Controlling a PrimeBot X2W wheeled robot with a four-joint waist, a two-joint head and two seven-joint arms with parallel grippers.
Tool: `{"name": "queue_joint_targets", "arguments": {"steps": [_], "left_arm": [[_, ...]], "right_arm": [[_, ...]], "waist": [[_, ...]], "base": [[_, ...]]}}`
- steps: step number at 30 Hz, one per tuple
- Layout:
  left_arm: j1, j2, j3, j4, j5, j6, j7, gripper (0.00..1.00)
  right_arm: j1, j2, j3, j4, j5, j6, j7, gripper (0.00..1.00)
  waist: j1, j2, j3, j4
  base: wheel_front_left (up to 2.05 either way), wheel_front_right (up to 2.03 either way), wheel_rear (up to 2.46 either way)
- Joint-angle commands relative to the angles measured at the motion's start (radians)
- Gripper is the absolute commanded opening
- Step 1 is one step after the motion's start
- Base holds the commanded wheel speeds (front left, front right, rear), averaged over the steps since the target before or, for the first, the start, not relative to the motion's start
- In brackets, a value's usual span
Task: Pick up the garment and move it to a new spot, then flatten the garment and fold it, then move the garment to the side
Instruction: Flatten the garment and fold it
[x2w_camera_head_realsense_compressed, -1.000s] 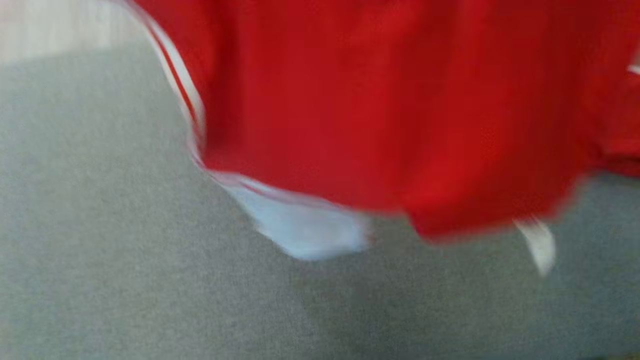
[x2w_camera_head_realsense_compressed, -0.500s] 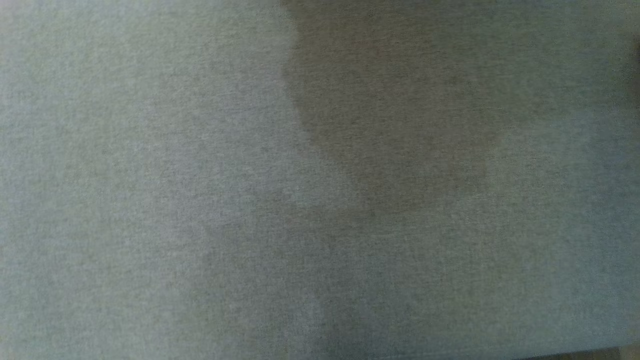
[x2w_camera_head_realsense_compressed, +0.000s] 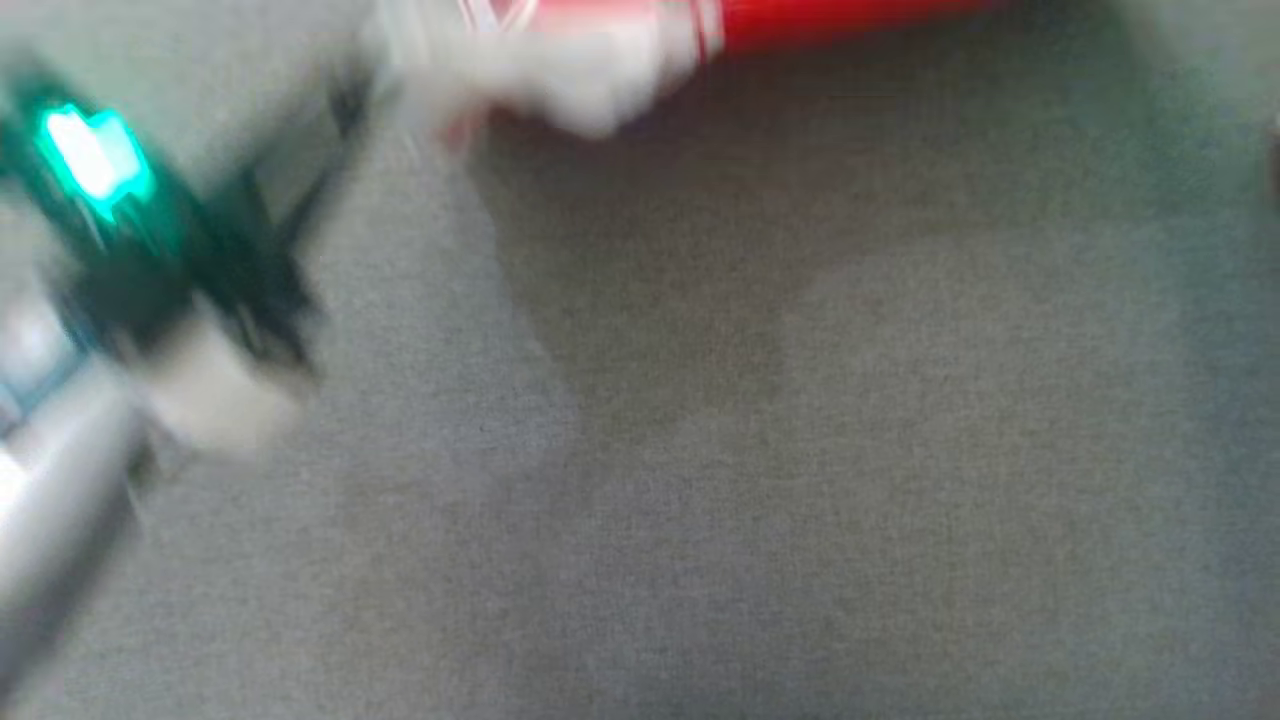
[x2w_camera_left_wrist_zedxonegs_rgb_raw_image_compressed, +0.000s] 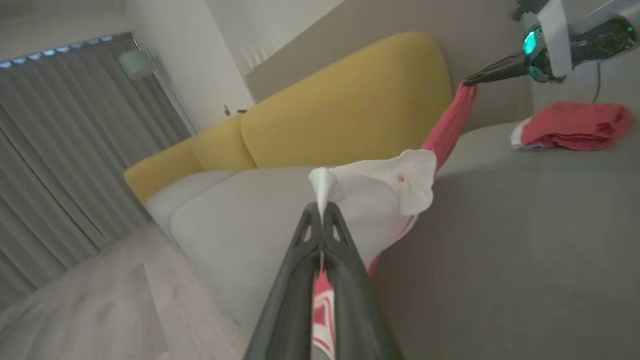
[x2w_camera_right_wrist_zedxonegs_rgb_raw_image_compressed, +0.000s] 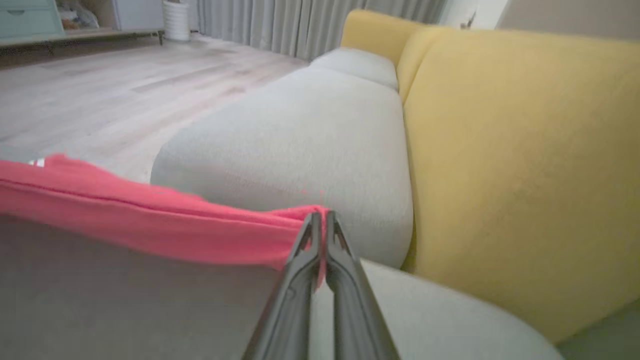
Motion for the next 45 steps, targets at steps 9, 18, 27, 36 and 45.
{"name": "queue_joint_targets", "arguments": {"steps": [9, 18, 27, 36, 45], "left_arm": [[0.504, 0.065, -0.010, -0.161, -0.023, 0.134, -0.001, 0.00], [0.732, 0.064, -0.032, -0.203, -0.033, 0.149, -0.001, 0.00], [0.660, 0.031, 0.023, -0.163, -0.010, 0.112, -0.001, 0.00], [0.388, -0.034, 0.046, -0.036, 0.039, 0.022, -0.001, 0.00], [0.123, -0.081, -0.012, 0.123, 0.061, -0.017, -0.001, 0.00]], "right_arm": [[0.531, -0.071, -0.192, -0.101, -0.002, 0.007, -0.031, 0.00], [0.923, -0.003, -0.462, -0.269, -0.148, 0.007, -0.031, 0.00], [1.033, 0.118, -0.673, -0.447, -0.264, 0.007, 0.115, 0.00], [0.920, 0.190, -0.757, -0.481, -0.325, 0.007, 0.234, 0.00], [0.744, 0.213, -0.740, -0.411, -0.354, 0.007, 0.271, 0.00]], "waist": [[0.0001, 0.0000, -0.197, 0.023], [0.0001, 0.0000, -0.248, 0.012], [0.0001, 0.0000, -0.229, 0.002], [0.0001, 0.0000, -0.154, 0.016], [0.0001, 0.0000, -0.080, 0.006]], "base": [[0.00, 0.00, 0.00], [0.00, 0.00, 0.00], [0.00, 0.00, 0.00], [0.00, 0.00, 0.00], [0.00, 0.00, 0.00]]}}
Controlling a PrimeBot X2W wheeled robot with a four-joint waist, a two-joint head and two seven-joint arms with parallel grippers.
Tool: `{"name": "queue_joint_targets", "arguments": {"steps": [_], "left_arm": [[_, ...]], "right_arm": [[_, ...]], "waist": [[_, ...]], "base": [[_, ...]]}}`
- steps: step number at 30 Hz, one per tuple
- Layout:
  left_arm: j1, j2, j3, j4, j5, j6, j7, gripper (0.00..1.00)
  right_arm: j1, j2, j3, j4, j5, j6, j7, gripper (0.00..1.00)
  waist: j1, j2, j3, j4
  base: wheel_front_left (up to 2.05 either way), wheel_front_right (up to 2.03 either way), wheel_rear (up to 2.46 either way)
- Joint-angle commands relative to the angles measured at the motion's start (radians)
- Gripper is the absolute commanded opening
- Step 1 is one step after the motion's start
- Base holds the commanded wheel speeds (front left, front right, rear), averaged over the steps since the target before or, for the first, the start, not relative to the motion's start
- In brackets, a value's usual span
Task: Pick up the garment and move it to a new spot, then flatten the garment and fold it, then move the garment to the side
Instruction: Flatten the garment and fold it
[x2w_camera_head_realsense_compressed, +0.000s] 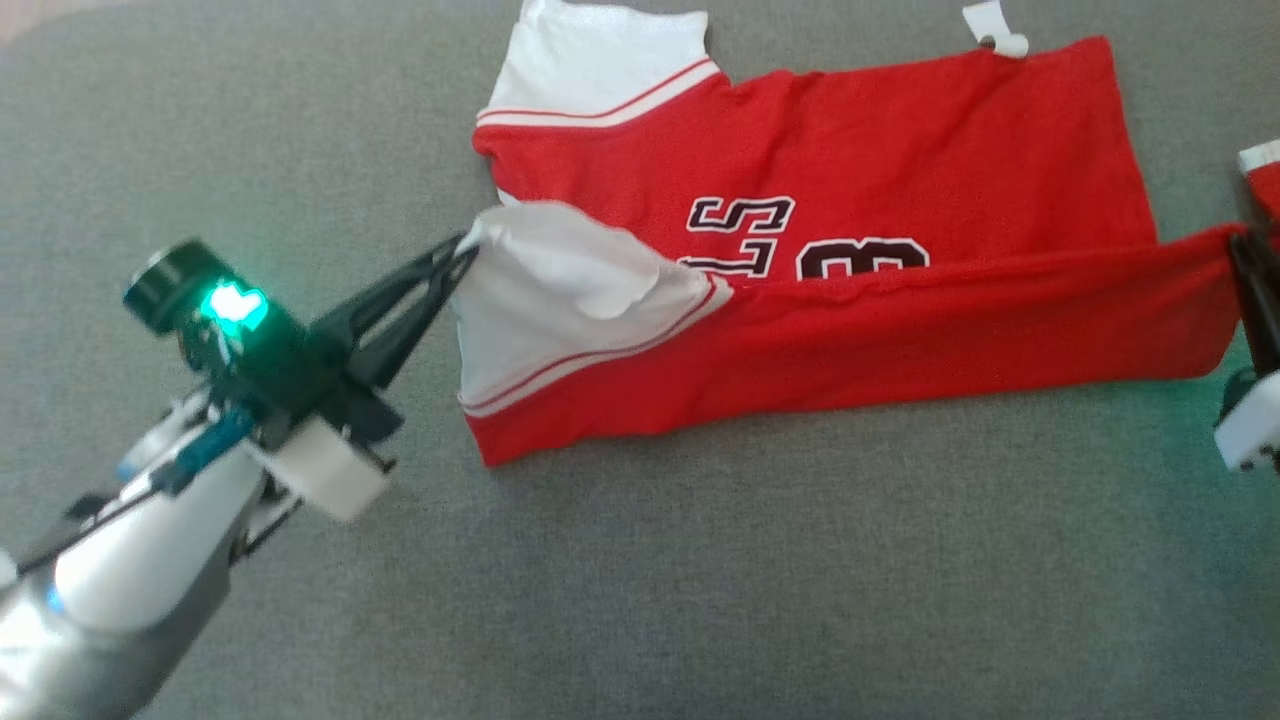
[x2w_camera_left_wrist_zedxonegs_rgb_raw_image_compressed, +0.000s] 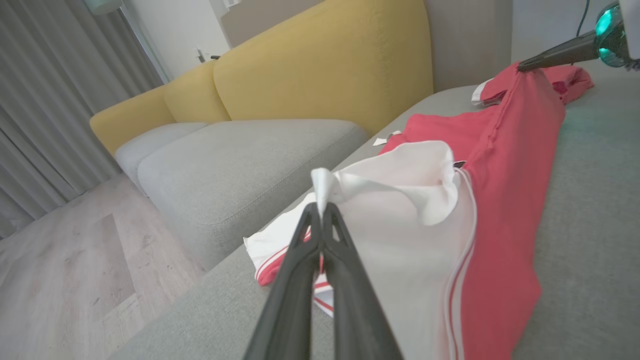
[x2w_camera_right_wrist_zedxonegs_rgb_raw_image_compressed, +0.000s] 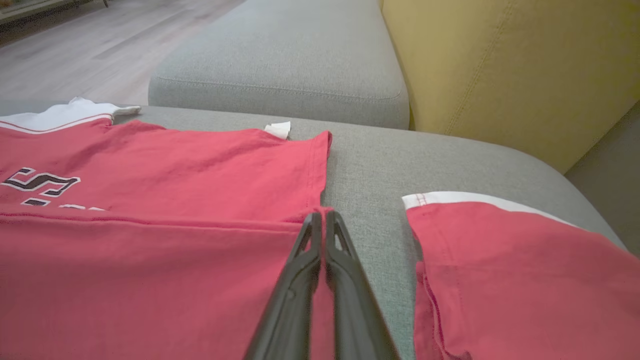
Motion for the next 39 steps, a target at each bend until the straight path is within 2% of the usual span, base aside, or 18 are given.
{"name": "queue_joint_targets", "arguments": {"steps": [1, 3, 4, 5, 6, 9, 14, 18, 21, 26, 30, 35, 37, 38, 39], "left_arm": [[-0.077, 0.023, 0.030, 0.003, 0.002, -0.003, -0.002, 0.00], [-0.110, 0.006, 0.024, 0.036, -0.019, -0.005, -0.002, 0.00], [-0.131, -0.015, 0.029, 0.071, -0.048, -0.005, -0.002, 0.00], [-0.139, -0.022, 0.028, 0.086, -0.055, -0.005, -0.002, 0.29], [-0.144, -0.032, 0.032, 0.095, -0.059, -0.005, -0.002, 1.00], [-0.135, -0.045, 0.053, 0.108, -0.066, 0.004, -0.002, 1.00], [-0.010, -0.096, 0.124, 0.088, -0.085, 0.112, -0.002, 1.00], [0.155, -0.174, 0.168, 0.062, -0.158, 0.186, -0.002, 1.00], [0.258, -0.229, 0.166, 0.077, -0.208, 0.226, 0.005, 1.00], [0.331, -0.284, 0.137, 0.128, -0.254, 0.249, 0.058, 1.00], [0.331, -0.291, 0.127, 0.176, -0.251, 0.274, 0.092, 1.00], [0.314, -0.288, 0.103, 0.204, -0.247, 0.256, 0.124, 1.00], [0.309, -0.287, 0.097, 0.206, -0.246, 0.249, 0.125, 0.73], [0.306, -0.286, 0.093, 0.207, -0.242, 0.245, 0.122, 0.47], [0.303, -0.283, 0.090, 0.208, -0.235, 0.245, 0.118, 0.39]], "right_arm": [[-0.038, -0.017, 0.016, -0.004, -0.010, 0.007, -0.002, 0.00], [-0.069, -0.009, 0.029, 0.024, -0.025, 0.007, -0.005, 0.00], [-0.091, 0.006, 0.032, 0.054, -0.035, 0.007, -0.015, 0.41], [-0.101, 0.017, 0.026, 0.072, -0.040, 0.007, -0.025, 1.00], [-0.109, 0.025, 0.025, 0.088, -0.047, 0.007, -0.038, 1.00], [-0.119, 0.044, 0.028, 0.109, -0.056, 0.007, -0.070, 1.00], [-0.089, 0.084, 0.015, 0.143, -0.064, 0.007, -0.146, 1.00], [-0.037, 0.123, -0.007, 0.145, -0.056, 0.007, -0.184, 1.00], [0.001, 0.161, -0.031, 0.133, -0.012, 0.007, -0.188, 1.00], [0.030, 0.173, -0.035, 0.108, 0.006, 0.007, -0.175, 1.00], [0.036, 0.176, -0.044, 0.096, 0.000, 0.007, -0.171, 1.00], [0.045, 0.187, -0.056, 0.083, -0.004, 0.007, -0.168, 1.00], [0.050, 0.191, -0.061, 0.084, -0.005, 0.007, -0.169, 1.00], [0.053, 0.192, -0.062, 0.086, -0.006, 0.007, -0.170, 1.00], [0.055, 0.193, -0.063, 0.087, -0.006, 0.007, -0.170, 1.00]], "waist": [[-0.0002, 0.0000, 0.023, -0.005], [-0.0002, 0.0000, 0.036, -0.007], [-0.0002, 0.0000, 0.047, -0.008], [-0.0002, 0.0000, 0.051, -0.008], [-0.0002, 0.0000, 0.053, -0.008], [-0.0002, 0.0000, 0.055, -0.009], [-0.0002, 0.0000, 0.027, 0.001], [-0.0002, 0.0000, -0.004, 0.005], [-0.0002, 0.0000, -0.020, 0.008], [-0.0002, 0.0000, -0.034, 0.000], [-0.0002, 0.0000, -0.038, -0.009], [-0.0002, 0.0000, -0.036, -0.016], [-0.0002, 0.0000, -0.035, -0.015], [-0.0002, 0.0000, -0.035, -0.014], [-0.0002, 0.0000, -0.036, -0.013]], "base": [[0.00, 0.00, 0.00], [0.00, 0.00, 0.00], [0.00, 0.00, 0.00], [0.00, 0.00, 0.00], [0.00, 0.00, 0.00], [0.00, 0.00, 0.00], [0.00, 0.00, 0.00], [0.00, 0.00, 0.00], [0.00, 0.00, 0.00], [0.00, 0.00, 0.00], [0.00, 0.00, 0.00], [0.00, 0.00, 0.00], [0.00, 0.00, 0.00], [0.00, 0.00, 0.00], [0.00, 0.00, 0.00]]}}
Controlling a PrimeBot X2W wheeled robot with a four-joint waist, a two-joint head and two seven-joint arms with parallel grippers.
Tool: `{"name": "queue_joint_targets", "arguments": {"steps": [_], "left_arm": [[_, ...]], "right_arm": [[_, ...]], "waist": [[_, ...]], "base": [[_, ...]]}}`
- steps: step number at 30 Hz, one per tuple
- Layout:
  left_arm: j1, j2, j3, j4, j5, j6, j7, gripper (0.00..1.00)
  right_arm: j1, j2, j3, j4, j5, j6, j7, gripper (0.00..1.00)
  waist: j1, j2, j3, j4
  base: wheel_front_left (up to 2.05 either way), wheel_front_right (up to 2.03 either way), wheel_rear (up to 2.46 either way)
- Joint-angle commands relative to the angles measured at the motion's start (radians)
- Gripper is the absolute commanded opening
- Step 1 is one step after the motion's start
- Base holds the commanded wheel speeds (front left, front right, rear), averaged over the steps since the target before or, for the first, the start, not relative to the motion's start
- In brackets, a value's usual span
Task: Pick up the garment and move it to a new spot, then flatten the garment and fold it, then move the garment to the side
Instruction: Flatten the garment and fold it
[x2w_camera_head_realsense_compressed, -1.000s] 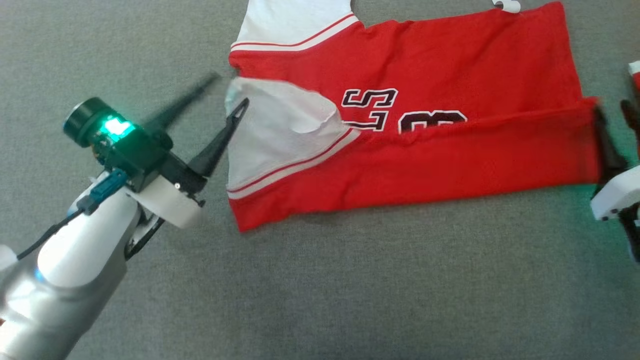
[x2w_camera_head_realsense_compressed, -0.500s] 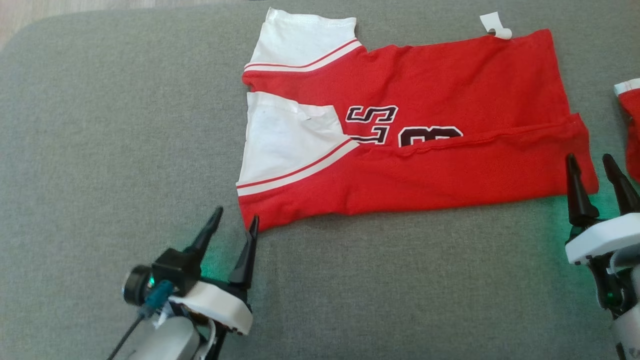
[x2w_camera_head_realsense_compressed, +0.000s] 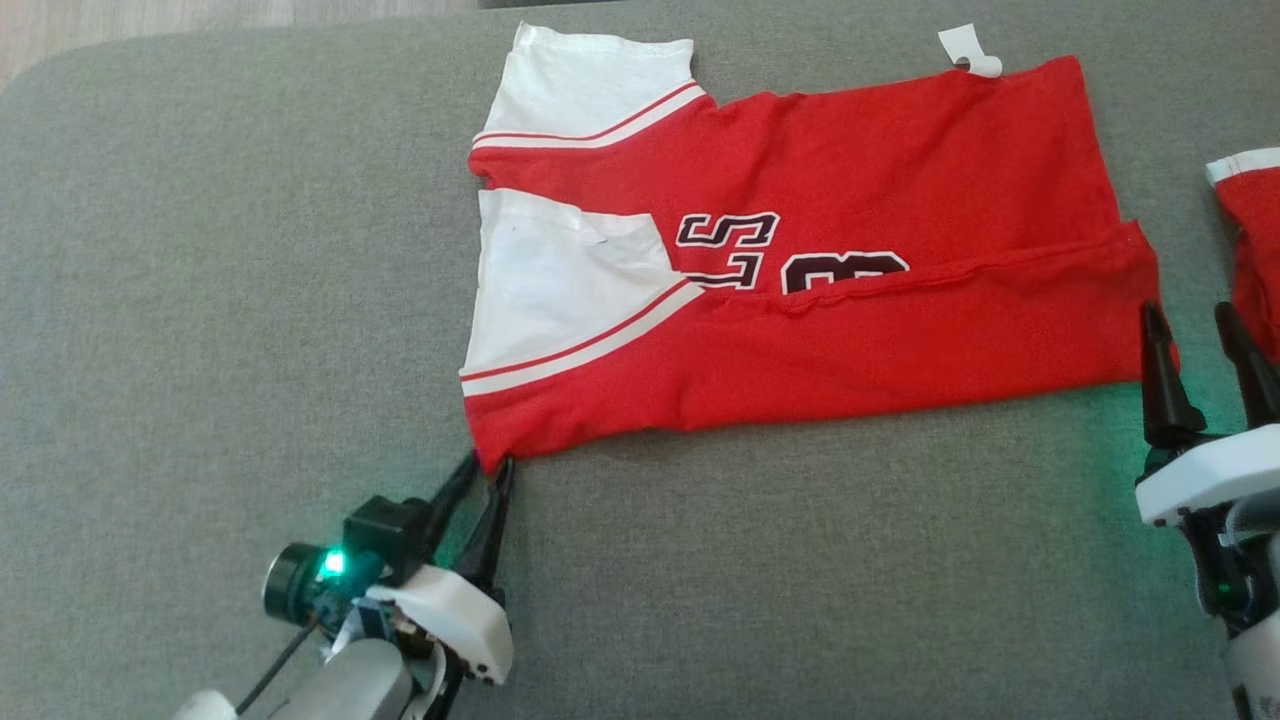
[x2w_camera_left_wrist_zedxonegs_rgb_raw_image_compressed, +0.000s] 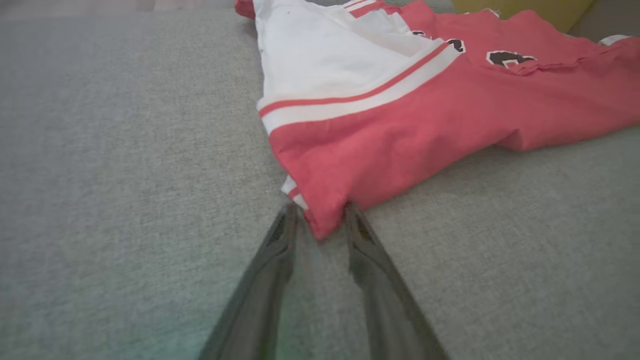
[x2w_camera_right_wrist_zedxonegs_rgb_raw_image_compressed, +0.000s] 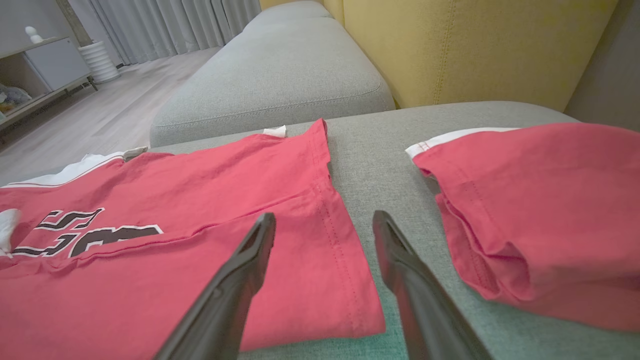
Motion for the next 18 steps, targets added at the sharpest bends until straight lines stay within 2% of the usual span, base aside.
{"name": "queue_joint_targets", "arguments": {"steps": [1, 2, 3, 8, 18], "left_arm": [[-0.036, 0.023, 0.015, -0.017, 0.021, -0.004, -0.014, 0.24], [-0.040, 0.025, 0.010, -0.018, 0.026, -0.008, -0.020, 0.09], [-0.043, 0.026, 0.006, -0.019, 0.030, -0.013, -0.025, 0.00], [-0.053, 0.042, -0.020, -0.027, 0.061, -0.026, -0.039, 0.00], [-0.064, 0.120, -0.018, -0.087, 0.096, -0.012, -0.041, 0.00]], "right_arm": [[0.014, -0.010, 0.008, -0.026, -0.007, 0.007, -0.006, 1.00], [0.016, -0.010, 0.006, -0.023, -0.006, 0.007, -0.007, 1.00], [0.018, -0.010, 0.004, -0.020, -0.005, 0.007, -0.008, 1.00], [0.023, -0.016, -0.006, 0.001, -0.004, 0.007, -0.006, 1.00], [-0.007, -0.034, -0.017, 0.092, 0.000, 0.007, 0.083, 1.00]], "waist": [[0.0001, 0.0000, -0.001, 0.003], [0.0001, 0.0000, -0.002, 0.005], [0.0001, 0.0000, -0.003, 0.007], [0.0001, 0.0000, -0.010, 0.017], [0.0001, 0.0000, -0.010, 0.032]], "base": [[0.00, 0.00, 0.00], [0.00, 0.00, 0.00], [0.00, 0.00, 0.00], [0.00, 0.00, 0.00], [0.00, 0.00, 0.00]]}}
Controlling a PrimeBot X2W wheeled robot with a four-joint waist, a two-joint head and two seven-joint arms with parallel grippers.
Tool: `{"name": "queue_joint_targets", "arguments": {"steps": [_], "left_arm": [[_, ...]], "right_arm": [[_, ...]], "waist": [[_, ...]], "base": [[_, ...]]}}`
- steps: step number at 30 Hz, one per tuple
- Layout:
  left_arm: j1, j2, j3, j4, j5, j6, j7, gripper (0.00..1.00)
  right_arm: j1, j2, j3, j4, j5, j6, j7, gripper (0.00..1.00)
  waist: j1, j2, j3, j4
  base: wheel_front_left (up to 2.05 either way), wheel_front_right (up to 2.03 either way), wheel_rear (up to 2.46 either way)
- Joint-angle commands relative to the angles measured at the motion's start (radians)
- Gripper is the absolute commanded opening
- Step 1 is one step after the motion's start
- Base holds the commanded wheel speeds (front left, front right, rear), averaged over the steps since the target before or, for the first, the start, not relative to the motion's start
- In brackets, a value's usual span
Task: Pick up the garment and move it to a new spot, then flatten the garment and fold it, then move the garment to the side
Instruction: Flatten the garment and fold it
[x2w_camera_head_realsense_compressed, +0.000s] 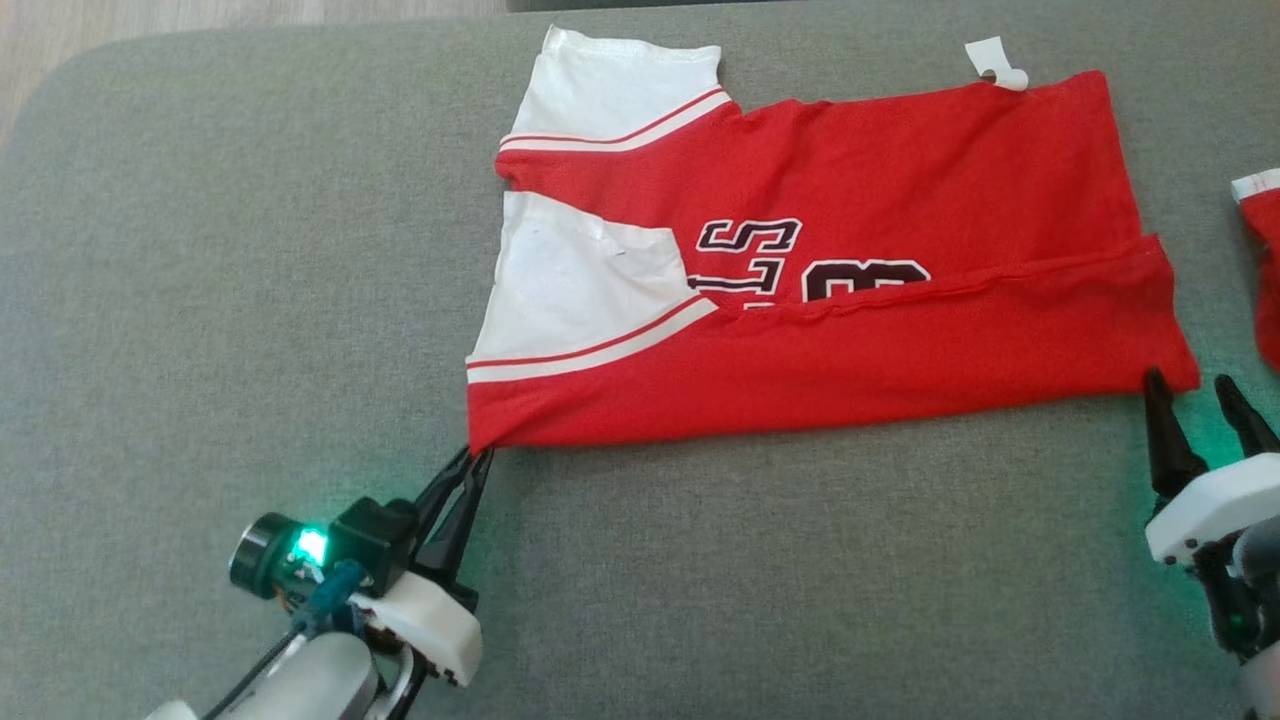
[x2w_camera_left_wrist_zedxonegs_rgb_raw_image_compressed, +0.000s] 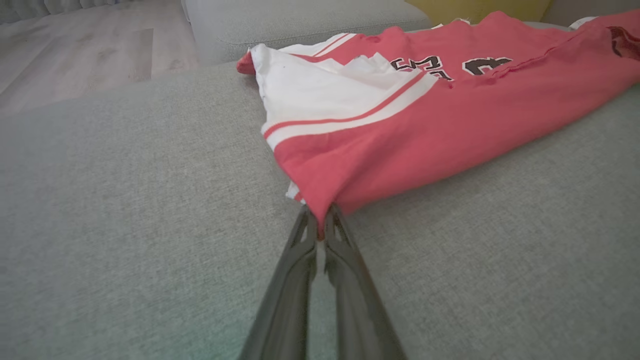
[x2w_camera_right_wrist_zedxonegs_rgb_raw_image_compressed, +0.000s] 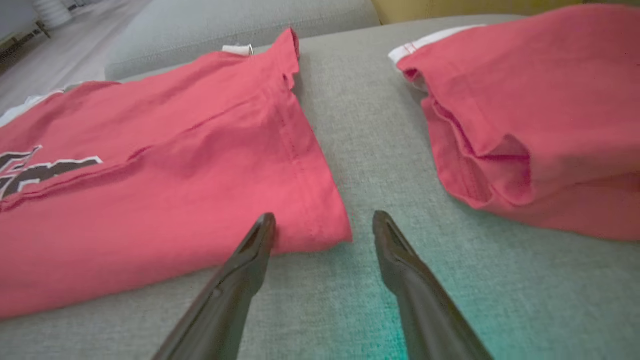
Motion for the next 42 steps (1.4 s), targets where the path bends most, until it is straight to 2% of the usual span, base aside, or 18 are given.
{"name": "queue_joint_targets", "arguments": {"steps": [1, 9, 10, 11, 17, 25, 35, 41, 42], "left_arm": [[-0.046, 0.035, 0.033, -0.033, 0.009, 0.005, -0.004, 0.00], [-0.050, 0.070, 0.033, -0.081, 0.018, 0.017, 0.014, 0.00], [-0.049, 0.072, 0.033, -0.084, 0.018, 0.018, 0.015, 0.00], [-0.049, 0.073, 0.032, -0.087, 0.018, 0.019, 0.016, 0.00], [-0.038, 0.084, 0.026, -0.107, 0.025, 0.029, 0.010, 0.00], [0.050, 0.107, 0.008, -0.145, 0.007, 0.041, 0.005, 0.00], [0.215, 0.132, -0.038, -0.204, -0.030, 0.059, 0.019, 0.00], [0.275, 0.148, -0.064, -0.239, -0.046, 0.061, 0.043, 0.00], [0.277, 0.149, -0.070, -0.242, -0.043, 0.061, 0.049, 0.00]], "right_arm": [[-0.030, -0.034, 0.009, -0.016, -0.005, 0.007, 0.008, 1.00], [-0.087, -0.035, 0.024, 0.039, 0.000, 0.007, 0.115, 1.00], [-0.089, -0.036, 0.030, 0.038, 0.010, 0.007, 0.125, 0.10], [-0.089, -0.037, 0.037, 0.035, 0.022, 0.007, 0.135, 0.00], [-0.066, -0.073, 0.075, -0.007, 0.070, 0.007, 0.181, 0.00], [0.036, -0.109, 0.080, -0.068, 0.093, 0.007, 0.194, 0.00], [0.277, -0.110, 0.031, -0.176, 0.110, 0.007, 0.199, 0.00], [0.368, -0.085, -0.021, -0.248, 0.089, 0.007, 0.227, 0.00], [0.374, -0.076, -0.031, -0.256, 0.091, 0.007, 0.234, 0.40]], "waist": [[0.0000, 0.0000, 0.002, 0.002], [0.0000, 0.0000, 0.008, 0.004], [0.0000, 0.0000, 0.007, 0.005], [0.0000, 0.0000, 0.006, 0.006], [0.0000, 0.0000, -0.007, 0.007], [0.0000, 0.0000, -0.089, 0.009], [0.0000, 0.0000, -0.200, 0.024], [0.0000, 0.0000, -0.213, 0.023], [0.0000, 0.0000, -0.213, 0.022]], "base": [[0.00, 0.00, 0.00], [0.00, 0.00, 0.00], [0.00, 0.00, 0.00], [0.00, 0.00, 0.00], [0.00, 0.00, 0.00], [0.00, 0.00, 0.00], [0.00, 0.00, 0.00], [0.00, 0.00, 0.00], [0.00, 0.00, 0.00]]}}
